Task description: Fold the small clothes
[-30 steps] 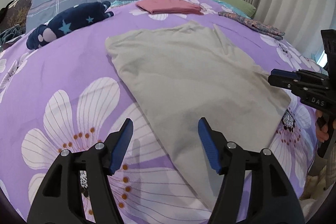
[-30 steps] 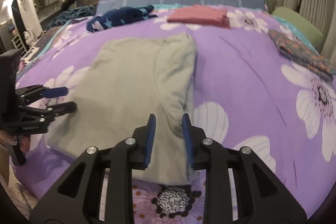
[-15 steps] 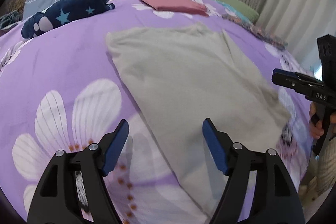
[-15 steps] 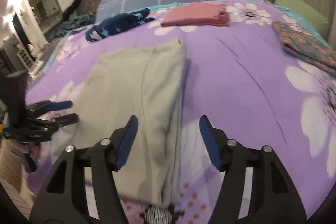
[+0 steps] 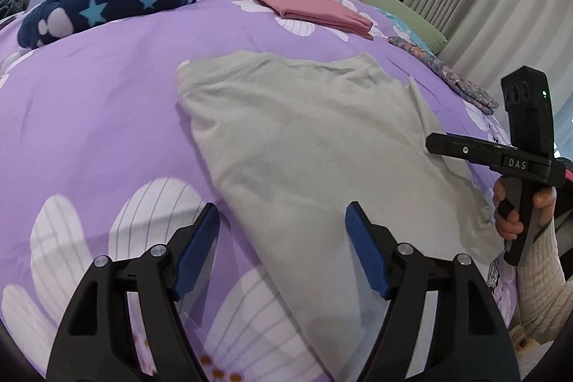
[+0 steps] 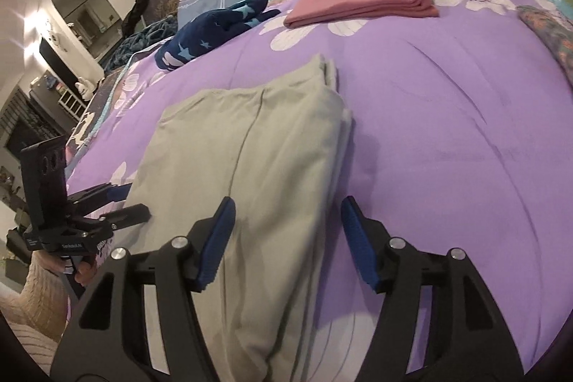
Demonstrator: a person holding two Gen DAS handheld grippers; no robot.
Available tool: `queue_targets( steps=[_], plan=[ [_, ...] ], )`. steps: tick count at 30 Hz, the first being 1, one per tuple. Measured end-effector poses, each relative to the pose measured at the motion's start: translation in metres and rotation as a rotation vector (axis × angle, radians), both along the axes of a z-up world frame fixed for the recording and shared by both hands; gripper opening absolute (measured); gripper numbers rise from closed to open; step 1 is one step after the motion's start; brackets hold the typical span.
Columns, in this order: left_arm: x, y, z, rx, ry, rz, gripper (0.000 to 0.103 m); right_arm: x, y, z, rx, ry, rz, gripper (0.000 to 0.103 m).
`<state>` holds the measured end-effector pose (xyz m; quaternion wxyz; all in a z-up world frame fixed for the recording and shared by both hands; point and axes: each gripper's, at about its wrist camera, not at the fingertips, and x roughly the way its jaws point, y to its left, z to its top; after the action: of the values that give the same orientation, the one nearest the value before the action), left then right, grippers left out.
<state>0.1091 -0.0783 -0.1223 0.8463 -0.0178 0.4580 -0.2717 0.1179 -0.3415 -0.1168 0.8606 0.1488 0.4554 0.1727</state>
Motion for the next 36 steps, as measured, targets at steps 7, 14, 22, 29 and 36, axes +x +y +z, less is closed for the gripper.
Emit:
queue_targets(
  steps=[7,14,22,29,36],
  plan=[
    [0.027,-0.016,-0.003,-0.002,0.017,-0.011,0.073,0.038,-0.010,-0.012,0.122,0.036,0.009,0.043],
    [0.043,-0.030,0.000,0.052,-0.036,0.000,0.034,0.047,0.006,-0.008,0.026,-0.013,0.023,0.020],
    [0.006,-0.044,0.062,0.107,-0.242,-0.002,0.018,-0.001,0.020,0.059,-0.028,-0.205,-0.013,0.014],
    [-0.040,-0.084,0.145,0.077,-0.460,-0.089,0.018,-0.084,-0.009,0.146,-0.102,-0.466,-0.129,0.014],
    [-0.056,-0.186,0.213,0.069,-0.612,-0.235,0.017,-0.136,-0.081,0.213,-0.202,-0.585,-0.305,0.013]
  ],
)
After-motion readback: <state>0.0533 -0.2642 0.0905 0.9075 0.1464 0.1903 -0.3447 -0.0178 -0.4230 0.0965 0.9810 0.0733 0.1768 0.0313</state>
